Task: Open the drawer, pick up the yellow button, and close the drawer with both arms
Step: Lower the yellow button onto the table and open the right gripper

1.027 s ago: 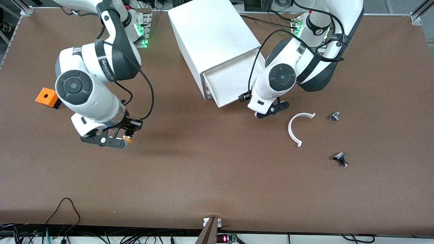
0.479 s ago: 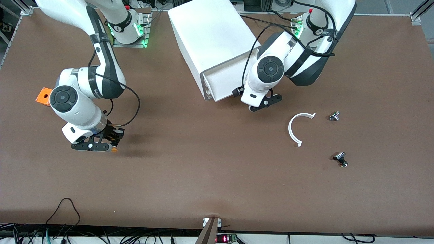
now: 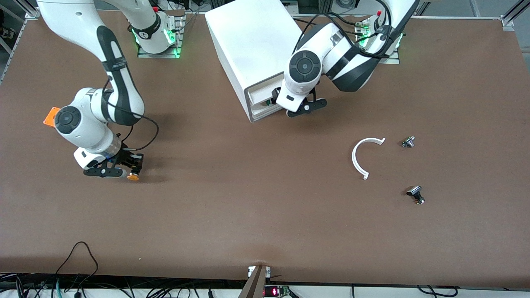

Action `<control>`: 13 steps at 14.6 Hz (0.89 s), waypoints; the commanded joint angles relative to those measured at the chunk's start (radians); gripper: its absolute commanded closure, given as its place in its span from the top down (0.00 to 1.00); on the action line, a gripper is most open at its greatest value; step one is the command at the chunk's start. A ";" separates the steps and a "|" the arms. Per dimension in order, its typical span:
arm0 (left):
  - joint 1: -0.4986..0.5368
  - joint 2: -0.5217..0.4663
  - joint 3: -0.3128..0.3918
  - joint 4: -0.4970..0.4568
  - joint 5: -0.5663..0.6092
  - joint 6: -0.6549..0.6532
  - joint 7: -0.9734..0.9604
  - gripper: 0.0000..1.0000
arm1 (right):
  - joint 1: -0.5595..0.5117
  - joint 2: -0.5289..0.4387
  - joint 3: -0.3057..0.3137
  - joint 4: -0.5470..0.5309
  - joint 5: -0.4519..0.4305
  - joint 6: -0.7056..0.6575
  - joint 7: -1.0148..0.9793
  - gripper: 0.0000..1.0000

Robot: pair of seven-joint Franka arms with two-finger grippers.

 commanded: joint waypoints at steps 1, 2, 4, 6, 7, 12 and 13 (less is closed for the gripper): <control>-0.001 -0.030 -0.034 -0.023 0.013 -0.038 -0.018 1.00 | -0.029 0.044 0.009 0.002 0.138 0.020 -0.131 0.00; -0.001 -0.028 -0.042 -0.023 0.013 -0.041 -0.020 1.00 | -0.030 0.058 0.009 0.006 0.158 0.020 -0.139 0.00; -0.001 -0.027 -0.051 -0.021 0.010 -0.056 -0.020 1.00 | -0.033 0.063 0.009 0.008 0.162 0.019 -0.139 0.20; 0.001 -0.027 -0.051 -0.015 0.010 -0.060 -0.020 1.00 | -0.036 0.074 0.009 0.019 0.160 0.014 -0.139 0.38; 0.001 -0.027 -0.051 -0.014 0.009 -0.060 -0.020 1.00 | -0.036 0.075 0.009 0.023 0.160 0.013 -0.137 0.61; 0.016 -0.028 -0.034 0.106 0.025 -0.159 -0.014 1.00 | -0.019 0.017 0.001 0.078 0.097 -0.042 -0.134 1.00; 0.028 -0.025 -0.025 0.108 0.036 -0.155 -0.003 1.00 | -0.019 -0.020 0.001 0.084 0.056 -0.061 -0.134 1.00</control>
